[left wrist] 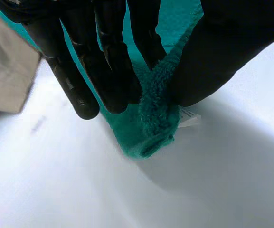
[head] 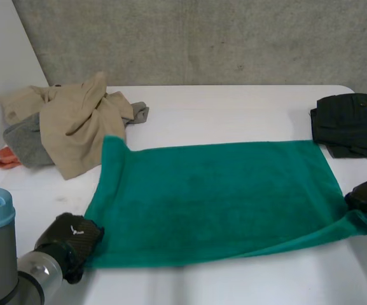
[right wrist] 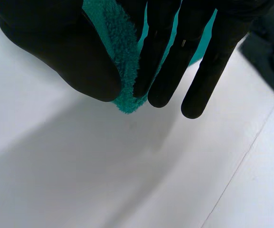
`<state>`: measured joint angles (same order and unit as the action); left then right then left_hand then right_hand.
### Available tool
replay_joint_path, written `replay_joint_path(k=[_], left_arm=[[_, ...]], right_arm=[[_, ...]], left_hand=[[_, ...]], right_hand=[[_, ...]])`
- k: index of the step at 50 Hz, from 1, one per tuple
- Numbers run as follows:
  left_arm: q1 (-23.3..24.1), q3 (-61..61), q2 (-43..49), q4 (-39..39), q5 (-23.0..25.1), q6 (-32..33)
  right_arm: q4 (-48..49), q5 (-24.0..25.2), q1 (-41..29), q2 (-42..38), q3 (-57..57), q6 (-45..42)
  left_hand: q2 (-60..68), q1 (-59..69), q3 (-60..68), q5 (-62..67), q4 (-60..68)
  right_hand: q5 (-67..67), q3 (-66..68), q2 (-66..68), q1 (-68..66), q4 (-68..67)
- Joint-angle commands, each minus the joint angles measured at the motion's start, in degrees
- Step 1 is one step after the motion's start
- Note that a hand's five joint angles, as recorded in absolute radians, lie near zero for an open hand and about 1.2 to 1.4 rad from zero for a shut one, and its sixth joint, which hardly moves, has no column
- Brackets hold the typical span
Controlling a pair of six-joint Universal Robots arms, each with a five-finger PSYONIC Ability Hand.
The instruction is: Fold the laundry.
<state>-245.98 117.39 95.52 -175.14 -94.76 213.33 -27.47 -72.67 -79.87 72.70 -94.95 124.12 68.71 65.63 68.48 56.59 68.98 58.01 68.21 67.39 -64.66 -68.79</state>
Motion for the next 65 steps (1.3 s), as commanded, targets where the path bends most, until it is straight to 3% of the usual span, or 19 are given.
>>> replay_joint_path(k=[1, 10, 16, 23, 32, 33, 34, 35, 36, 37, 38, 48, 55, 59, 65], left_arm=[[0.3, -3.6, 2.3, -0.4, 0.5, -0.4], [0.4, -16.0, 12.1, -14.1, -0.5, 0.1], [0.4, -28.0, 22.8, -22.7, -3.5, 0.4], [0.5, -41.3, 35.0, -23.4, -6.1, 0.7], [0.8, -53.5, 43.2, -24.2, -6.1, 2.6], [0.8, -54.3, 43.5, -24.2, -6.1, 2.9], [0.9, -55.2, 43.9, -24.2, -6.1, 3.5], [1.0, -55.5, 43.9, -24.2, -6.2, 3.8], [1.3, -55.7, 43.9, -24.1, -6.1, 4.1], [1.6, -55.8, 43.8, -24.1, -6.0, 4.5], [2.5, -55.7, 43.3, -24.1, -5.9, 5.1], [5.0, -50.2, 34.7, -23.5, -5.9, 4.7], [4.8, -39.1, 24.5, -23.4, -5.6, 3.0], [4.9, -31.5, 19.6, -23.7, -5.2, 0.3], [5.2, -24.1, 16.7, -24.2, -2.9, -3.4]], right_arm=[[7.9, -0.1, -0.6, -1.5, -0.2, 3.1], [20.2, -1.6, -6.0, -7.0, 5.8, 10.3], [28.5, -6.9, -9.6, -14.8, 13.7, 11.6], [37.0, -9.0, -13.1, -23.4, 22.4, 11.3], [47.2, -10.4, -15.2, -31.8, 30.2, 11.2], [47.9, -10.9, -16.1, -32.6, 31.0, 11.2], [47.9, -11.3, -16.5, -32.9, 31.1, 11.2], [47.9, -11.7, -16.8, -33.0, 31.2, 11.3], [48.0, -12.0, -17.1, -33.0, 31.2, 11.4], [48.1, -12.9, -17.4, -32.8, 31.2, 11.8], [48.0, -13.4, -17.5, -32.6, 31.2, 12.0], [47.2, -13.3, -17.2, -21.7, 25.7, 19.9], [36.6, -7.8, -12.9, -11.5, 18.2, 21.7], [29.3, -2.5, -10.3, -10.2, 14.4, 21.2], [29.2, 1.7, -7.1, -10.5, 9.7, 21.1]], left_hand=[[11.3, 14.4, 11.5, 13.4, 11.0], [11.3, 14.4, 11.5, 13.4, 11.0], [11.3, 14.4, 11.5, 13.4, 11.0], [11.3, 14.4, 11.5, 13.4, 11.0], [11.3, 14.4, 11.5, 13.4, 11.0], [11.3, 14.4, 11.5, 13.4, 11.0], [-21.5, -18.4, -21.3, -19.4, -21.8], [-47.8, -44.7, -47.6, -45.7, -48.1], [-58.7, -55.6, -58.5, -56.6, -59.0], [-53.4, -50.3, -53.2, -51.3, -53.7], [-58.7, -55.6, -58.5, -56.6, -59.0], [-58.7, -55.6, -58.5, -56.6, -59.0], [-58.7, -55.6, -58.5, -56.6, -59.0], [-58.7, -55.6, -58.5, -56.6, -59.0], [-58.7, -55.6, -58.5, -56.6, -59.0]], right_hand=[[12.0, 11.8, 12.6, -15.3, -11.2], [12.0, 11.8, 12.6, -15.3, -11.2], [12.0, 11.8, 12.6, -15.3, -11.2], [12.0, 11.8, 12.6, -15.3, -11.2], [12.0, 11.8, 12.6, -15.3, -11.2], [-21.9, -22.1, -21.3, 18.6, 22.7], [-47.6, -47.8, -47.0, 44.2, 48.4], [-58.0, -58.2, -57.4, 54.7, 58.8], [-58.0, -58.2, -57.4, 54.7, 58.8], [-58.0, -58.2, -57.4, 54.7, 58.8], [-58.0, -58.2, -57.4, 54.7, 58.8], [-58.0, -58.2, -57.4, 54.7, 58.8], [-58.0, -58.2, -57.4, 54.7, 58.8], [-57.9, -58.1, -57.3, 54.6, 58.7], [-48.0, -48.2, -47.4, 44.7, 48.8]])
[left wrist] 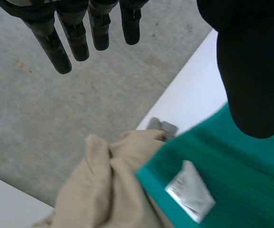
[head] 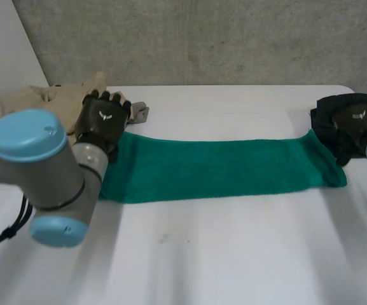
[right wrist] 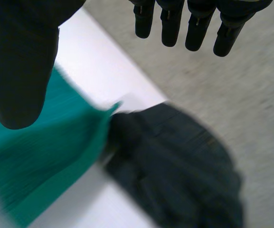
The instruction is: Fold the laundry.
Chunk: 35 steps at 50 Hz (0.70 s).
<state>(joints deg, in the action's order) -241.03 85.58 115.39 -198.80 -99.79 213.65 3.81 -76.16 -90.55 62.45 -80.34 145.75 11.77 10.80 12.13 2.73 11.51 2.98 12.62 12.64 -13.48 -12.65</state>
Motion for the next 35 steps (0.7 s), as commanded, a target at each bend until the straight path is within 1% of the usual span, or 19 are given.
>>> replay_joint_path(k=[1, 5, 10, 15, 17, 19, 22, 23, 24, 25, 27, 28, 32, 33, 35], left_arm=[[0.3, 8.3, -3.2, -0.5, 2.6, -4.1], [0.3, 9.2, -3.2, -0.6, 3.3, -4.6], [0.3, 9.3, -2.8, -0.6, 3.3, -4.9], [0.4, 9.3, -2.8, -0.6, 3.3, -5.0], [0.4, 9.3, -2.8, -0.6, 3.3, -5.0], [0.4, 9.4, -3.1, -0.6, 3.3, -5.0], [0.5, 9.6, -3.6, -0.5, 3.3, -5.0], [0.5, 9.7, -3.9, -0.5, 3.4, -5.0], [0.5, 9.9, -4.4, -0.5, 3.4, -5.0], [0.5, 10.1, -5.0, -0.5, 3.5, -5.0], [0.4, 10.8, -6.6, -0.6, 3.5, -5.0], [0.3, 11.1, -7.0, -0.6, 3.5, -5.0], [0.2, 12.3, -8.7, -0.5, 3.5, -5.0], [0.1, 13.0, -9.5, -0.5, 3.5, -5.0], [0.0, 13.4, -10.1, -0.5, 3.5, -5.0]], right_arm=[[-0.7, 5.9, 4.2, -0.8, -5.7, -0.6], [3.0, 7.2, 4.6, -4.4, -6.2, -0.7], [5.3, 7.1, 4.7, -7.7, -5.4, -2.0], [7.0, 6.8, 4.7, -10.9, -4.4, -3.7], [7.5, 5.9, 4.9, -11.7, -3.6, -5.2], [8.0, 4.3, 5.1, -11.6, -2.8, -5.9], [9.6, -2.8, 7.0, -10.4, -3.8, -7.4], [9.8, -4.1, 7.6, -9.8, -4.0, -7.8], [9.8, -6.7, 8.5, -8.1, -4.6, -8.6], [9.7, -7.8, 9.0, -7.0, -4.6, -9.7], [9.6, -9.2, 9.9, -5.5, -4.9, -12.9], [10.2, -10.3, 10.9, -4.7, -5.2, -17.1], [10.3, -11.5, 13.7, -3.6, -5.1, -25.1], [10.5, -11.8, 14.8, -3.0, -4.7, -28.3], [10.8, -12.0, 13.8, -2.1, -4.4, -29.5]], left_hand=[[-1.8, -0.8, -2.1, -2.7, -1.5], [-1.8, -0.8, -2.1, -2.7, -1.5], [-1.8, -0.8, -2.1, -2.7, -1.5], [-1.8, -0.8, -2.1, -2.7, -1.5], [-1.8, -0.8, -2.1, -2.7, -1.5], [-1.8, -0.8, -2.1, -2.7, -1.5], [-1.8, -0.8, -2.1, -2.7, -1.5], [-1.8, -0.8, -2.1, -2.7, -1.5], [-1.8, -0.8, -2.1, -2.7, -1.5], [-1.8, -0.8, -2.1, -2.7, -1.5], [-1.8, -0.8, -2.1, -2.7, -1.5], [-1.8, -0.8, -2.1, -2.7, -1.5], [-1.8, -0.8, -2.1, -2.7, -1.5], [-1.8, -0.8, -2.1, -2.7, -1.5], [-1.8, -0.8, -2.1, -2.7, -1.5]], right_hand=[[8.2, 8.6, 8.5, -7.7, -8.5], [9.7, 10.1, 10.1, -9.2, -10.0], [10.6, 10.9, 10.9, -10.1, -10.9], [21.6, 22.0, 22.0, -21.1, -22.0], [66.8, 67.2, 67.1, -66.3, -67.1], [67.0, 67.4, 67.4, -66.5, -67.3], [67.0, 67.4, 67.4, -66.5, -67.3], [67.0, 67.4, 67.4, -66.5, -67.3], [67.0, 67.4, 67.4, -66.5, -67.3], [67.0, 67.4, 67.4, -66.5, -67.3], [67.0, 67.4, 67.4, -66.5, -67.3], [67.0, 67.4, 67.4, -66.5, -67.3], [67.0, 67.4, 67.4, -66.5, -67.3], [67.0, 67.4, 67.4, -66.5, -67.3], [67.0, 67.4, 67.4, -66.5, -67.3]])
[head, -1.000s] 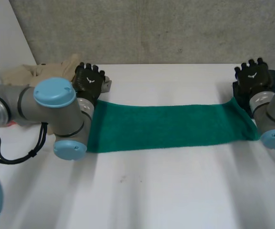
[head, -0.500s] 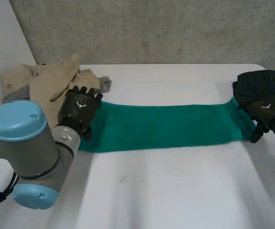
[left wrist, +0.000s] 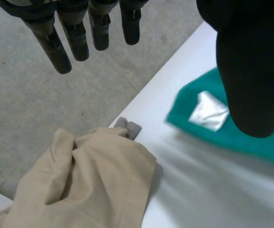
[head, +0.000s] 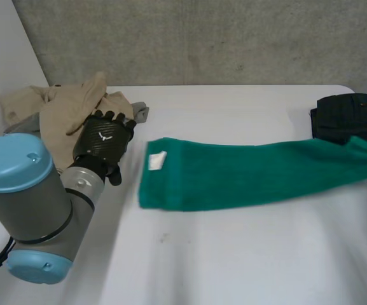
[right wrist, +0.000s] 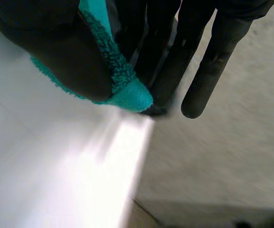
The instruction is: Fold the laundry.
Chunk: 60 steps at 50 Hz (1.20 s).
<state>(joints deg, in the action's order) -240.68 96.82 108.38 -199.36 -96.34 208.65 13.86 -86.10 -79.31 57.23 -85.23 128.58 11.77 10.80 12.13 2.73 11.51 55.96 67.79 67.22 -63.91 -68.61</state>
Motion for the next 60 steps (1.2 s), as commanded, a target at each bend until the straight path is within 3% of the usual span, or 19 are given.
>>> replay_joint_path(k=[1, 7, 14, 19, 23, 25, 30, 33, 37, 41, 44, 47, 52, 60], left_arm=[[-0.3, 2.6, -3.6, 0.0, 0.0, -0.2], [-0.4, 3.9, -5.6, 0.0, 0.0, -1.5], [-0.2, 4.3, -6.9, 0.0, 0.0, -2.3], [0.0, 4.4, -7.0, 0.0, 0.0, -2.4], [0.2, 4.4, -6.7, 0.0, 0.0, -2.5], [0.2, 4.2, -6.3, -0.1, 0.0, -2.5], [0.8, 2.7, -5.2, -0.2, 0.1, -2.3], [2.8, -0.3, -3.2, -1.3, 0.3, -2.3], [5.5, -4.6, -1.0, -1.9, 0.5, -2.3], [7.3, -9.1, 2.1, -1.9, 0.5, -2.3], [10.0, -12.7, 5.4, -1.8, 0.5, -2.2], [12.3, -16.3, 9.2, -1.6, 1.0, -2.2], [15.3, -21.6, 16.1, -1.2, 5.4, -2.2], [16.9, -28.3, 25.2, -1.1, 7.7, -2.5]], right_arm=[[1.0, -2.0, 1.6, 3.8, 0.6, -12.0], [4.7, -0.9, -10.4, 7.5, 1.4, -4.6], [11.4, 8.8, -30.5, 6.6, 0.5, -1.6], [12.2, 15.4, -43.2, -0.6, -0.6, -3.4], [12.1, 16.7, -47.8, -5.0, -1.6, -4.7], [12.0, 16.4, -48.4, -6.1, -1.9, -5.4], [11.4, 13.8, -48.2, -5.2, -3.6, -5.9], [11.4, 13.2, -47.9, -1.6, -5.1, -2.6], [11.2, 12.5, -40.2, 11.0, -9.3, 12.0], [7.7, 12.4, -34.7, 13.8, -12.1, 24.0], [3.1, 12.1, -32.3, 13.8, -12.6, 28.1], [-2.1, 11.6, -28.0, 13.1, -14.3, 26.7], [-1.6, 11.3, -21.3, 12.8, -18.7, 18.2], [1.0, 10.9, -20.8, 12.8, -21.5, 15.7]], left_hand=[[-1.8, -0.8, -2.1, -2.7, -1.5], [-1.8, -0.8, -2.1, -2.7, -1.5], [-1.8, -0.8, -2.1, -2.7, -1.5], [-1.8, -0.8, -2.1, -2.7, -1.5], [-1.8, -0.8, -2.1, -2.7, -1.5], [-1.8, -0.8, -2.1, -2.7, -1.5], [-1.8, -0.8, -2.1, -2.7, -1.5], [-1.8, -0.8, -2.1, -2.7, -1.5], [-1.8, -0.8, -2.1, -2.7, -1.5], [-1.8, -0.8, -2.1, -2.7, -1.5], [-1.6, -0.6, -1.9, -2.5, -1.3], [-1.6, -0.6, -1.9, -2.5, -1.3], [-0.4, 0.6, -0.7, -1.3, -0.1], [0.0, 0.9, -0.4, -1.0, 0.2]], right_hand=[[14.0, 12.2, 12.8, -16.1, -11.4], [14.0, 12.2, 12.8, -16.1, -11.4], [14.0, 12.2, 12.8, -16.1, -11.4], [14.0, 12.2, 12.8, -16.1, -11.4], [14.0, 12.2, 12.8, -16.1, -11.4], [14.0, 12.2, 12.8, -16.1, -11.4], [-56.0, -57.8, -57.2, 53.9, 58.6], [-56.0, -57.8, -57.2, 53.9, 58.6], [-56.0, -57.8, -57.2, 53.9, 58.6], [-56.0, -57.8, -57.2, 53.9, 58.6], [-56.0, -57.8, -57.2, 53.9, 58.6], [-56.0, -57.8, -57.2, 53.9, 58.6], [-56.0, -57.8, -57.2, 53.9, 58.6], [-56.0, -57.8, -57.2, 53.9, 58.6]])
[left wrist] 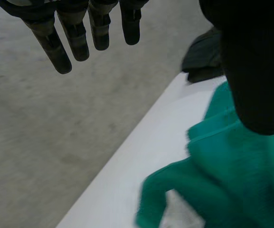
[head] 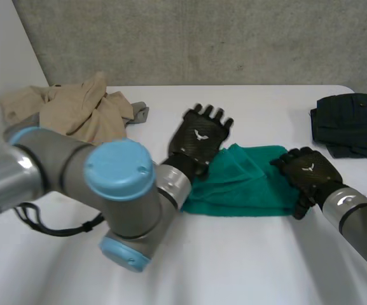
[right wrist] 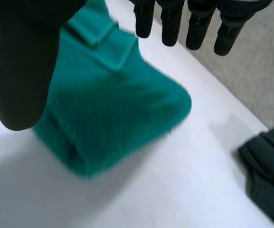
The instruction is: Fold the laundry.
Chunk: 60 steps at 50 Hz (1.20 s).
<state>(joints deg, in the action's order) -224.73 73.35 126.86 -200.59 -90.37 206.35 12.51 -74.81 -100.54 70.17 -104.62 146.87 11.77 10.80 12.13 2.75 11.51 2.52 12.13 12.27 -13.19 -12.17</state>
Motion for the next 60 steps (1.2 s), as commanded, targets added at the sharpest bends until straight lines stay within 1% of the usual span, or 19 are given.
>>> replay_joint_path(k=[1, 10, 13, 14, 15, 18, 19, 21, 25, 30, 35, 37, 40, 44, 49, 51, 58, 59, 60], left_arm=[[1.0, -5.4, 7.3, 0.2, 1.7, -0.2], [0.7, -11.2, 14.3, 3.4, 1.0, -0.7], [0.2, -13.8, 16.0, 4.5, -1.3, -0.3], [0.0, -14.5, 16.3, 4.6, -3.0, -0.2], [-1.0, -15.7, 17.0, 4.6, -6.2, -0.2], [-4.3, -17.1, 17.8, 4.9, -12.7, 0.2], [-6.0, -16.9, 17.3, 4.9, -15.9, 0.6], [-6.9, -16.2, 16.7, 5.1, -17.7, 0.7], [-5.8, -13.1, 13.4, 5.1, -15.7, 0.5], [-2.4, -8.5, 7.5, 5.0, -11.4, 0.0], [-0.2, -6.2, 5.2, 5.0, -10.6, 0.0], [1.0, -5.9, 4.5, 5.0, -10.5, 0.0], [1.8, -5.8, 4.4, 4.9, -10.4, 0.0], [2.4, -6.2, 5.6, 4.3, -8.5, 0.1], [2.4, -9.7, 10.8, 3.7, -2.8, 0.5], [2.4, -11.6, 12.6, 3.6, -1.9, 0.7], [-0.2, -22.8, 21.1, 3.7, -2.1, 0.8], [-0.8, -24.2, 21.9, 3.7, -2.2, 0.7], [-2.4, -27.6, 23.7, 3.6, -3.4, 0.7]], right_arm=[[2.6, -0.4, 0.5, -0.1, -2.3, -2.5], [4.9, -1.0, -0.6, -1.6, -3.0, -1.1], [5.0, -1.7, -0.6, -1.8, -2.9, -1.4], [4.9, -1.8, -0.6, -1.9, -2.8, -1.5], [4.9, -1.8, -0.6, -1.9, -2.7, -1.5], [5.0, -1.8, -1.0, -2.0, -2.7, -1.8], [5.0, -1.8, -1.2, -2.1, -2.6, -1.8], [5.0, -1.9, -2.0, -2.1, -2.4, -1.8], [5.0, -2.0, -2.8, -2.5, -2.3, -1.8], [5.3, -2.1, -3.2, -2.8, -2.3, -1.9], [5.6, -2.3, -3.1, -3.3, -2.3, -1.9], [6.3, -3.1, -2.6, -3.6, -2.3, -2.0], [7.4, -5.6, -2.3, -3.7, -2.3, -2.2], [7.7, -6.3, -2.3, -3.6, -2.7, -2.8], [7.7, -6.4, -2.5, -3.6, -3.4, -3.7], [7.7, -6.4, -2.7, -3.6, -3.7, -3.7], [7.8, -6.6, -3.0, -3.6, -3.8, -3.7], [7.8, -6.6, -3.0, -3.6, -3.8, -3.7], [7.8, -6.6, -3.0, -3.6, -3.8, -3.7]], left_hand=[[0.0, 0.9, -0.4, -1.0, 0.2], [1.6, 2.6, 1.3, 0.7, 1.9], [6.3, 7.3, 6.0, 5.4, 6.6], [8.2, 9.2, 7.8, 7.2, 8.4], [11.0, 12.0, 10.7, 10.1, 11.3], [11.9, 12.9, 11.5, 10.9, 12.2], [11.6, 12.5, 11.2, 10.6, 11.8], [10.9, 11.9, 10.5, 9.9, 11.2], [7.9, 8.8, 7.5, 6.9, 8.1], [4.7, 5.6, 4.3, 3.7, 4.9], [4.3, 5.3, 4.0, 3.4, 4.6], [4.3, 5.3, 4.0, 3.4, 4.6], [2.5, 3.5, 2.1, 1.5, 2.8], [0.8, 1.8, 0.4, -0.2, 1.1], [0.5, 1.4, 0.1, -0.5, 0.7], [0.8, 1.8, 0.4, -0.2, 1.1], [2.0, 2.9, 1.6, 1.0, 2.2], [2.8, 3.8, 2.4, 1.8, 3.1], [7.5, 8.5, 7.1, 6.5, 7.7]], right_hand=[[-2.5, -2.1, -2.3, 3.2, 2.2], [-2.5, -2.1, -2.3, 3.2, 2.2], [-2.5, -2.1, -2.3, 3.2, 2.2], [-2.5, -2.1, -2.3, 3.2, 2.2], [-2.5, -2.1, -2.3, 3.2, 2.2], [-2.5, -2.1, -2.3, 3.2, 2.2], [-2.5, -2.1, -2.3, 3.2, 2.2], [-1.9, -1.6, -1.7, 2.6, 1.6], [2.8, 3.2, 3.0, -2.1, -3.1], [6.8, 7.2, 7.1, -6.1, -7.2], [12.7, 13.1, 12.9, -12.0, -13.0], [17.6, 18.0, 17.8, -16.9, -17.9], [19.1, 19.5, 19.3, -18.4, -19.4], [19.1, 19.5, 19.3, -18.4, -19.4], [19.1, 19.5, 19.3, -18.4, -19.4], [19.1, 19.5, 19.3, -18.4, -19.4], [19.1, 19.5, 19.3, -18.4, -19.4], [19.1, 19.5, 19.3, -18.4, -19.4], [19.1, 19.5, 19.3, -18.4, -19.4]])
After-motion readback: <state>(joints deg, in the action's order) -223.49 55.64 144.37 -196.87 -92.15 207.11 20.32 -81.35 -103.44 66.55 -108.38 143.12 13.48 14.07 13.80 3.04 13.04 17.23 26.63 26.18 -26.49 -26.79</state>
